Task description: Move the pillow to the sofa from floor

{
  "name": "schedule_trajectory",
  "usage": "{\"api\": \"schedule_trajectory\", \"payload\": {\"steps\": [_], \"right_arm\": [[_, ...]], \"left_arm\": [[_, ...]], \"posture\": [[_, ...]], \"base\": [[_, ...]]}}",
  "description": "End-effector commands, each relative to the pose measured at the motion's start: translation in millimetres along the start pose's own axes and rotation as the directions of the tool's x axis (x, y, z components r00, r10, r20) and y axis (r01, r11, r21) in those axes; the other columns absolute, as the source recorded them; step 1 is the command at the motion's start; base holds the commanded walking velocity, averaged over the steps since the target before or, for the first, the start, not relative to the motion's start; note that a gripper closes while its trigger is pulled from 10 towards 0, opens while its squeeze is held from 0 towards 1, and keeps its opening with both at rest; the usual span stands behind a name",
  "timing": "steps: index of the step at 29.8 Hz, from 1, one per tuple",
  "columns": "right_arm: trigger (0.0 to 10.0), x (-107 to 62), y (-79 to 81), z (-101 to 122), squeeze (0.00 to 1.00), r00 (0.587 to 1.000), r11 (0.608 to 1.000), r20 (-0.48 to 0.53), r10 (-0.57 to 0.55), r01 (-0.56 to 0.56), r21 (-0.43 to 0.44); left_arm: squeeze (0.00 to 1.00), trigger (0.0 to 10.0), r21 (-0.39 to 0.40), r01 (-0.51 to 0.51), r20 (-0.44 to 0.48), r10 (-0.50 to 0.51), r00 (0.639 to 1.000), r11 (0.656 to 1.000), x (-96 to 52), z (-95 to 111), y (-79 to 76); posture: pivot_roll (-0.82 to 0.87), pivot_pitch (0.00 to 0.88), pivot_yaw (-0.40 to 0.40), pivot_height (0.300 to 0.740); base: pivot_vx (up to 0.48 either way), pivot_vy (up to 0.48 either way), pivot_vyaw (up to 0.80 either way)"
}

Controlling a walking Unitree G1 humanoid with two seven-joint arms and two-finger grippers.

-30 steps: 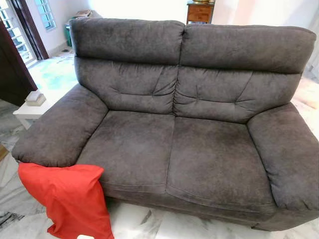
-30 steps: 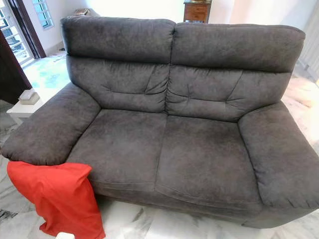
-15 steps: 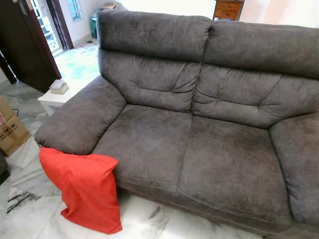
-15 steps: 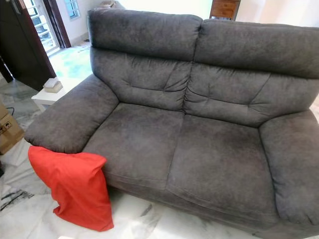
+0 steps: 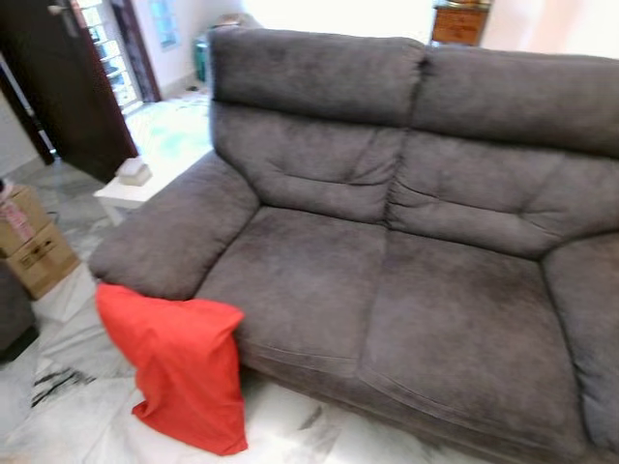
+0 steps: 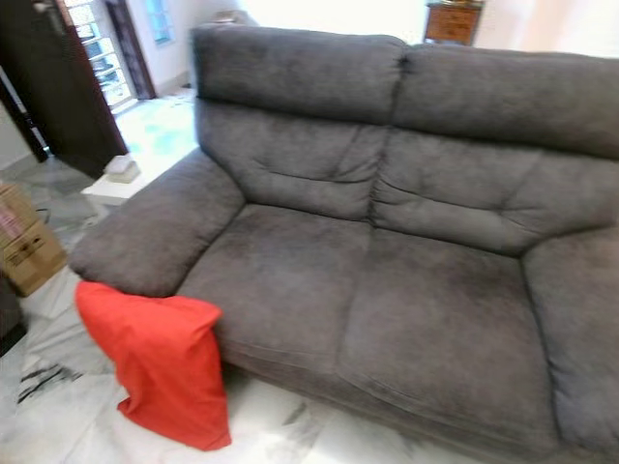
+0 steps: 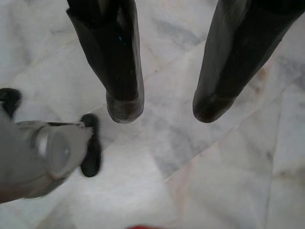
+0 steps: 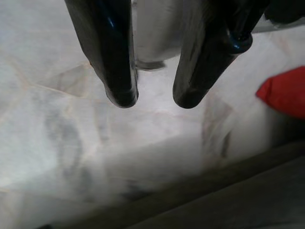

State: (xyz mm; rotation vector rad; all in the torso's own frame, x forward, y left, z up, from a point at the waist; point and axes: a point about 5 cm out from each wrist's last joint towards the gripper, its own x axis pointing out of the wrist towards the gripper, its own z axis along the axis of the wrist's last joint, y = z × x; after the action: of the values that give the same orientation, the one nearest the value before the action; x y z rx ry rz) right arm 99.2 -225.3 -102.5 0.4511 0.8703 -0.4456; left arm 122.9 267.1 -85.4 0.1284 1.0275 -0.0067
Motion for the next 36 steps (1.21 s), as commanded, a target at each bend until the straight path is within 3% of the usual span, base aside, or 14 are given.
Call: {"api": "schedule_trajectory", "payload": {"steps": [1, 8, 15, 23, 27, 36], "right_arm": [[10.0, -1.8, -0.1, -7, 0.0, 1.0, 1.0, -0.027, -0.001, 0.002, 0.019], [10.0, -2.0, 0.8, -9, 0.0, 0.999, 1.0, -0.032, 0.002, -0.001, 0.021], [10.0, -2.4, 1.7, -10, 0.0, 0.999, 1.0, -0.037, 0.01, -0.009, 0.022], [10.0, -2.6, 1.7, -11, 0.0, 0.999, 1.0, -0.039, 0.012, -0.011, 0.023], [10.0, -2.5, 2.8, -12, 0.0, 0.999, 1.0, -0.043, 0.016, -0.016, 0.021], [10.0, -2.0, 5.0, -11, 0.0, 0.999, 0.999, -0.041, 0.031, -0.03, 0.013]], "left_arm": [[0.0, 10.0, -0.011, -0.002, -0.005, 0.002, 1.0, 1.0, 0.1, -2, -2.2], [0.0, 10.0, -0.001, 0.026, 0.016, -0.026, 1.0, 1.0, 10.9, 13, -31.8], [0.0, 10.0, 0.004, 0.04, 0.021, -0.04, 0.999, 0.999, 16.2, 22, -51.7], [0.0, 10.0, 0.007, 0.05, 0.021, -0.05, 0.999, 0.999, 16.6, 20, -62.4], [0.0, 10.0, 0.013, 0.045, 0.023, -0.046, 0.999, 0.999, 14.9, 15, -58.6], [0.0, 10.0, -0.005, 0.023, 0.049, -0.022, 0.999, 1.0, 3.3, 5, -14.8]], "posture": [[0.16, 0.048, 0.034, 0.74], [0.16, 0.051, 0.035, 0.74], [0.16, 0.053, 0.036, 0.74], [0.16, 0.053, 0.036, 0.74], [0.16, 0.052, 0.036, 0.74], [0.16, 0.05, 0.035, 0.74]], "base": [[0.0, 0.458, 0.0], [0.0, 0.461, 0.0], [0.0, 0.463, 0.0], [0.0, 0.454, 0.0], [0.0, 0.22, 0.0], [0.0, 0.0, 0.0]]}}
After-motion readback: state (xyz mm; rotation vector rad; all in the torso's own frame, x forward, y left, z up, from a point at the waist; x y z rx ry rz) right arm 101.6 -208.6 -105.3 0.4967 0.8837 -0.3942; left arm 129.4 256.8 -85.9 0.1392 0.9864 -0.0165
